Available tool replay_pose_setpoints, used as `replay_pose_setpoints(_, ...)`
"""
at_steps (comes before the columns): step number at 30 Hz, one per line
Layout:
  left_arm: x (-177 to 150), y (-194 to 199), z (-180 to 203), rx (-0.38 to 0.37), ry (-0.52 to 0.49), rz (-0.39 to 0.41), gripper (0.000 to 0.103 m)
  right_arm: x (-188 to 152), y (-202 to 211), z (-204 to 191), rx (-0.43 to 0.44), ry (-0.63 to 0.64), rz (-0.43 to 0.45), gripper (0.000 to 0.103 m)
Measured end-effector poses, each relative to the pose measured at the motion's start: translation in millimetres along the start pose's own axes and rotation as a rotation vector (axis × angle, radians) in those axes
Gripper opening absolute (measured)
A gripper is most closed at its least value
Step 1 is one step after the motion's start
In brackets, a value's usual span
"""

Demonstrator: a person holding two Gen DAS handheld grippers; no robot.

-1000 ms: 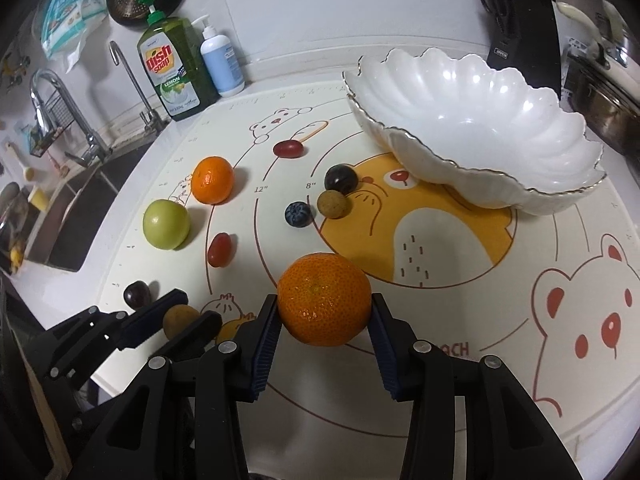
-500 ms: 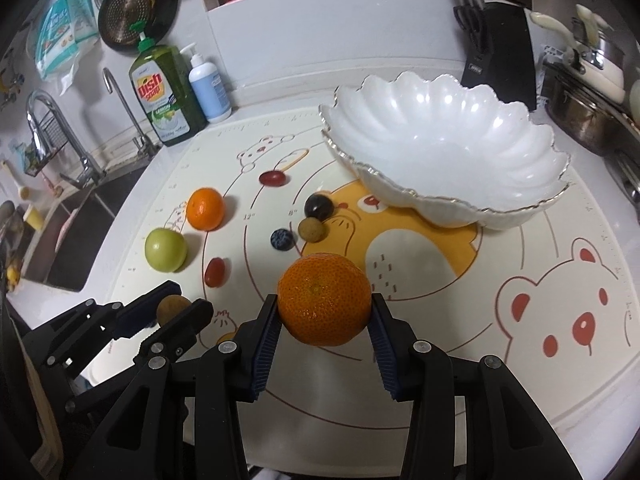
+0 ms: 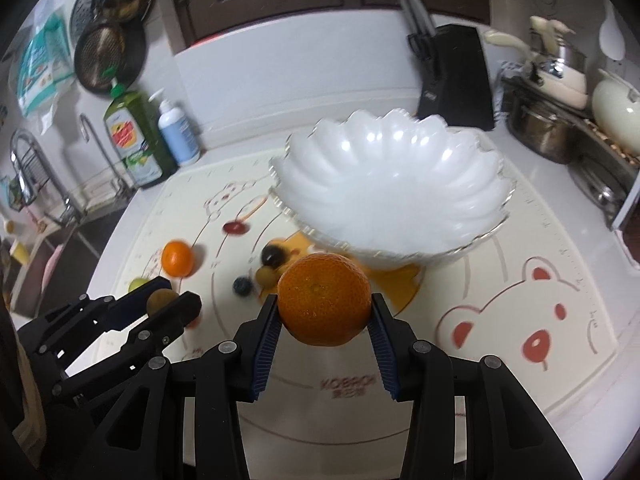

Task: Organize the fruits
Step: 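Carry the orange and kiwi over the white bowl with both tools, then open both tools to drop the orange and kiwi into the bowl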

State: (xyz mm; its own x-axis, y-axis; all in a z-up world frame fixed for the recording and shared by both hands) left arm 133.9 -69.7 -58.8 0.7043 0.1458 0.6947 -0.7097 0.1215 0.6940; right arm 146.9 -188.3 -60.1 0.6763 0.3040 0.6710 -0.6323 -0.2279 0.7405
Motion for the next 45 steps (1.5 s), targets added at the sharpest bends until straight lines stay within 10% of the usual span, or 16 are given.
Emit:
replay_pose_setpoints(21, 93, -56, 48, -0.048, -0.067, 0.048, 0.027, 44, -7, 99, -0.211, -0.088, 0.073, 0.045)
replay_pose_setpoints(45, 102, -144, 45, -0.013, -0.014, -0.057, 0.027, 49, -81, 150, -0.267, -0.165, -0.039, 0.045)
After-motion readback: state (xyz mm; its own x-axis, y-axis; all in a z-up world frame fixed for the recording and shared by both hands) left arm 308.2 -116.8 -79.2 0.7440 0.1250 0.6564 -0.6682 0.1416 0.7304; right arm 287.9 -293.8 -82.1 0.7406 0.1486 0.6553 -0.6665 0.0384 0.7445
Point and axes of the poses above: each gripper's, at about its wrist camera, not at the fingertips, and y roughly against the way its jaws point, z to its right, x to its top, the point moved 5 cm from there along -y, roughly the way its jaws point, and after that the axes turned 14 degrees about y, right-handed, at the moved point
